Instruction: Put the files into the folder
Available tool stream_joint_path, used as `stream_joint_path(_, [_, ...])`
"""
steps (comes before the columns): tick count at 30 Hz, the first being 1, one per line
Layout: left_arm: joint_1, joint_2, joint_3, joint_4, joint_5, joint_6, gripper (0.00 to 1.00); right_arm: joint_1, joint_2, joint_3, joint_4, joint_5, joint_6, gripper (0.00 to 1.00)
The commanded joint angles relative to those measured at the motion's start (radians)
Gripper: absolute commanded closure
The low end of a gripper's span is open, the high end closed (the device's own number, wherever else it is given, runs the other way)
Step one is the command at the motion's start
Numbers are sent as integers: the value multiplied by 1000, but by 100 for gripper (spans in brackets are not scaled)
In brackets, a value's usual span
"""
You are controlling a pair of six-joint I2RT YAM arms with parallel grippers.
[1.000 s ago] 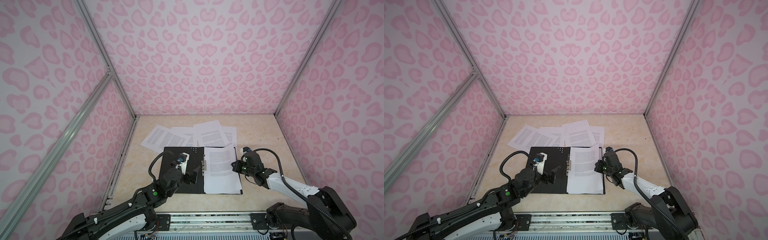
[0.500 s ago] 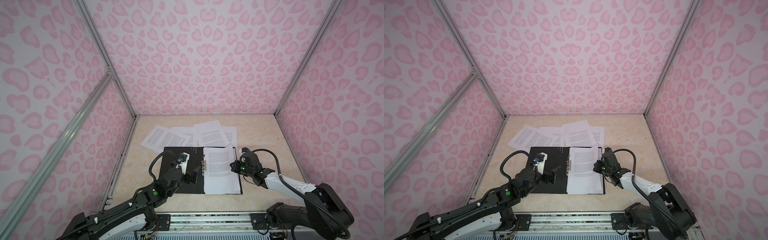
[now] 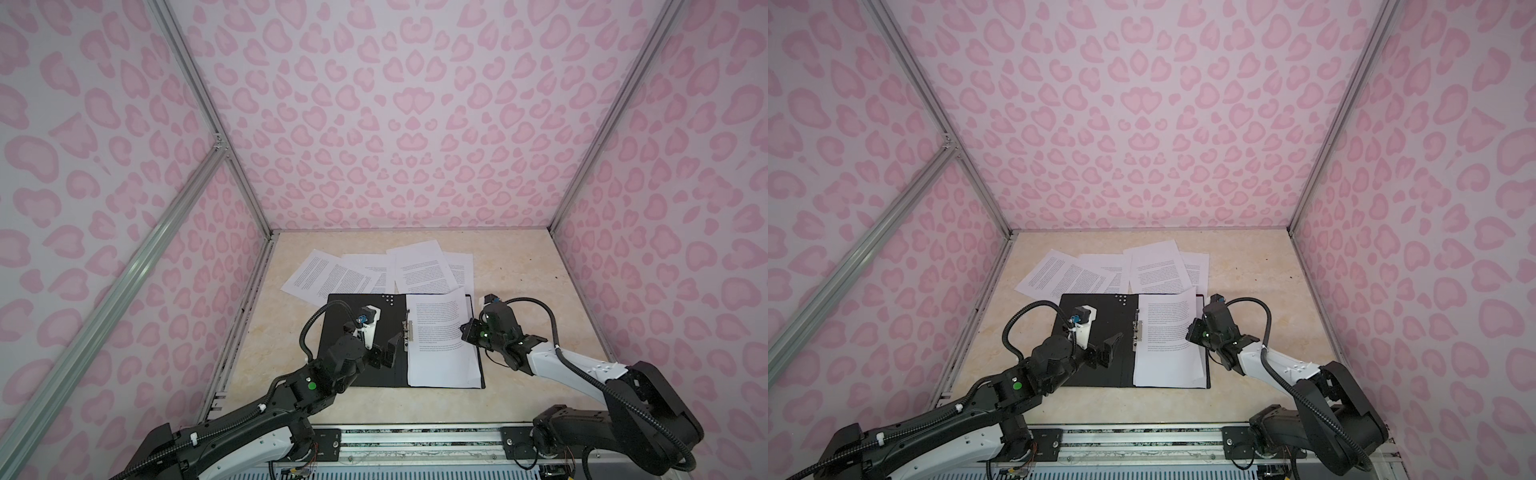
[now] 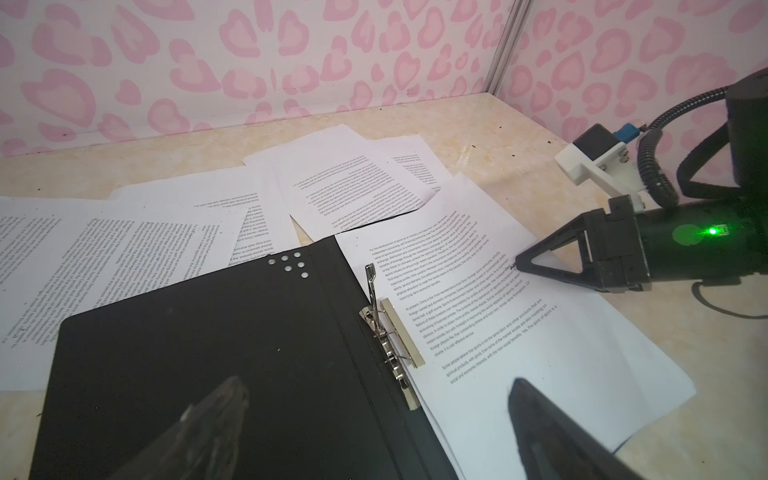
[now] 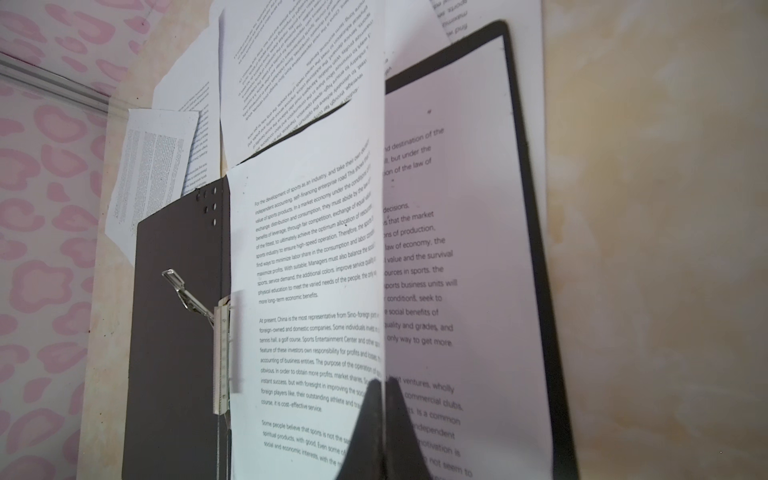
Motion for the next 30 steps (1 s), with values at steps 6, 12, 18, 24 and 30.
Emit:
stream_joint_path(6, [0, 7, 14, 13, -1, -2, 0, 9, 28, 3, 48, -6, 16, 100])
stream_joint_path(12, [0, 12, 17, 12, 0, -1, 0, 16, 39, 6, 52, -18, 15, 100])
stream_joint_path(18, [0, 19, 19, 11, -5, 0, 0, 24, 44, 6, 48, -20, 22, 100])
stream_joint_path(24, [1, 23, 22, 10, -5, -1, 0, 26, 55, 9, 38, -14, 20, 98])
stream_joint_path(30, [1, 23, 21, 10, -6, 0, 0, 34, 67, 5, 48, -12, 34, 99])
